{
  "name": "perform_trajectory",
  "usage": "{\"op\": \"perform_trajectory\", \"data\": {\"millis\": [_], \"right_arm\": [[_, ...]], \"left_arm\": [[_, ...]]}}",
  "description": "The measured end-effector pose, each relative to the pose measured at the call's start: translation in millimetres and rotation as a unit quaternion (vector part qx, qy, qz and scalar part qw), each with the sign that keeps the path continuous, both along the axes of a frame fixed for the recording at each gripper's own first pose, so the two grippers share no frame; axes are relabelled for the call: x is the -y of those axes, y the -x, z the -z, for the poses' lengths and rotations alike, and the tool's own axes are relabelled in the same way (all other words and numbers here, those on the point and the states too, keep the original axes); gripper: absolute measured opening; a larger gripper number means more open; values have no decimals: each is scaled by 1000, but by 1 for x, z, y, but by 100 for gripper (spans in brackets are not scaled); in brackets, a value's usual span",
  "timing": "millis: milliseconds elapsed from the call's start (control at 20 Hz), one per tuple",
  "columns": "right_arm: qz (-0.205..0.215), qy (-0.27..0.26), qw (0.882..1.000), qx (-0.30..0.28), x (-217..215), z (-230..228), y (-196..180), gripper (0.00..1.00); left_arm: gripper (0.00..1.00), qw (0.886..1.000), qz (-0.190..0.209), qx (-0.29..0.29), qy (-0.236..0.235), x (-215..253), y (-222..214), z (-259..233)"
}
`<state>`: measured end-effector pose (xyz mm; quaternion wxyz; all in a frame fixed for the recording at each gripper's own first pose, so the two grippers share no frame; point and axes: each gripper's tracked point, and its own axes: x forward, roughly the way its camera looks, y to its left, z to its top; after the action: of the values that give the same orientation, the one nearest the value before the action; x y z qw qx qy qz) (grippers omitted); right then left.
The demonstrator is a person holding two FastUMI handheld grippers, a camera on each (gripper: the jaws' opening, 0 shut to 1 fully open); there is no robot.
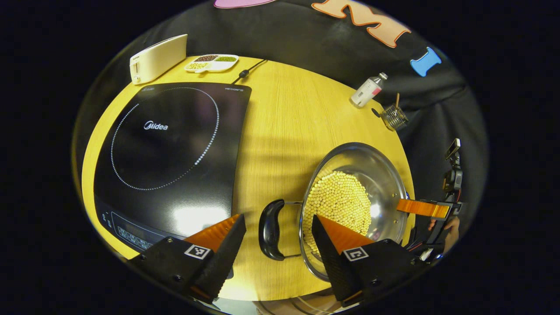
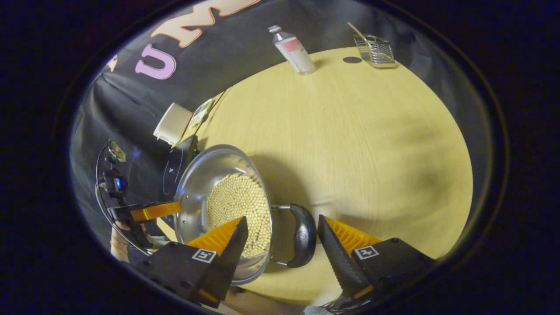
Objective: First push the handle of the pot to place it horizontally, then grasp the pot with both hands and set it on the induction cooktop.
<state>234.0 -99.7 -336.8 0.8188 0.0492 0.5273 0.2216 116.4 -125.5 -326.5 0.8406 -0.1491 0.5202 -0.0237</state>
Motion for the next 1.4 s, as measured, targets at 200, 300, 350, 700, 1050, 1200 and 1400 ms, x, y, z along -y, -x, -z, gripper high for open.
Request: {"op": "perform_trajectory", "data": {"millis": [200,300,350,700,1050,1200,1400], "right_arm": [[1,-1,1000,-11,-6,8,-5,87],[-2,1,1000,-19,-7,15,-6,87],[-4,3,1000,-22,-8,18,-6,87],[-20,25,999,-38,-3,34,-4,68],[-10,17,998,-58,-3,34,-2,55],[-4,18,999,-49,-1,32,-3,44],[2,14,999,-43,4,20,2,44]], "left_arm": [[86,1000,6,-19,8,3,-1,9],[83,999,6,-32,17,5,-1,14],[87,999,7,-37,21,6,-2,16],[68,997,31,-72,20,13,2,36],[59,996,14,-91,17,10,4,36],[57,996,8,-89,19,11,6,36],[55,996,9,-80,24,17,7,31]]}}
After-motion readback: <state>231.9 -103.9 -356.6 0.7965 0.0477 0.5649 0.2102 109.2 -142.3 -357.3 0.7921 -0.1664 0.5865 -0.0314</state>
